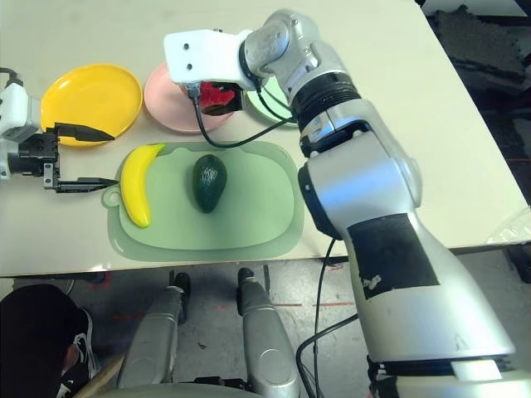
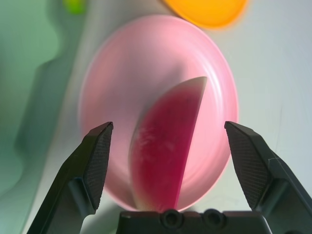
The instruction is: Place the fruits into color-matched plates.
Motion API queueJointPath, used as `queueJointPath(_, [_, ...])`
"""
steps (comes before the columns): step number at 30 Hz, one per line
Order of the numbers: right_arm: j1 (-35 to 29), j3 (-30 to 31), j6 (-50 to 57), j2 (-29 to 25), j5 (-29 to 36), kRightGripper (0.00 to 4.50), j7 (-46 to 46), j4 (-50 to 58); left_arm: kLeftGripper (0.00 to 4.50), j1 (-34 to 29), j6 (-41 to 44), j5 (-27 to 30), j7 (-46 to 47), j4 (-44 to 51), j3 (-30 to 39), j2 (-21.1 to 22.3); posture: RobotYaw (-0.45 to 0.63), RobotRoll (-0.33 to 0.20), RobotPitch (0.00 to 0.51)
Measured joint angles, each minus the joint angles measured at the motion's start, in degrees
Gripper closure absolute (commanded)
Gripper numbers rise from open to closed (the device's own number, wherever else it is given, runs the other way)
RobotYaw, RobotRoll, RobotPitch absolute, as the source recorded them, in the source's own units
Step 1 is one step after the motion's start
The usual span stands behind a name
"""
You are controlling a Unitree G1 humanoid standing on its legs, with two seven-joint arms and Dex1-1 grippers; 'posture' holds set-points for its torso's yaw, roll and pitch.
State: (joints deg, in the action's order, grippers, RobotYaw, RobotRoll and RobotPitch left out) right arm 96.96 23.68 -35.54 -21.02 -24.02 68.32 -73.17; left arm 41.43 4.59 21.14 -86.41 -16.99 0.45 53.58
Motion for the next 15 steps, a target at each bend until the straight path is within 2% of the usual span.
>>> queueJointPath(4, [-0.34, 0.01, -9.77, -2.59, 2.83, 0.04, 11.39, 4.90, 0.00, 0.05, 0.88, 5.01, -4.81, 0.04, 1.24, 0.05, -0.08, 0.000, 0.369])
queueJointPath(8, [-2.95, 1.77, -17.34, -6.03, 10.22, 0.04, 21.89, 11.90, 0.00, -0.04, 0.56, 10.54, -5.40, 0.61, -0.67, 1.89, -0.10, 0.000, 0.370])
queueJointPath(15, [-6.13, 14.12, -15.55, -12.94, 25.97, 0.04, 23.70, 28.92, 0.00, 0.05, -4.77, 14.28, -5.43, 0.93, -8.64, 6.13, -0.10, 0.000, 0.372])
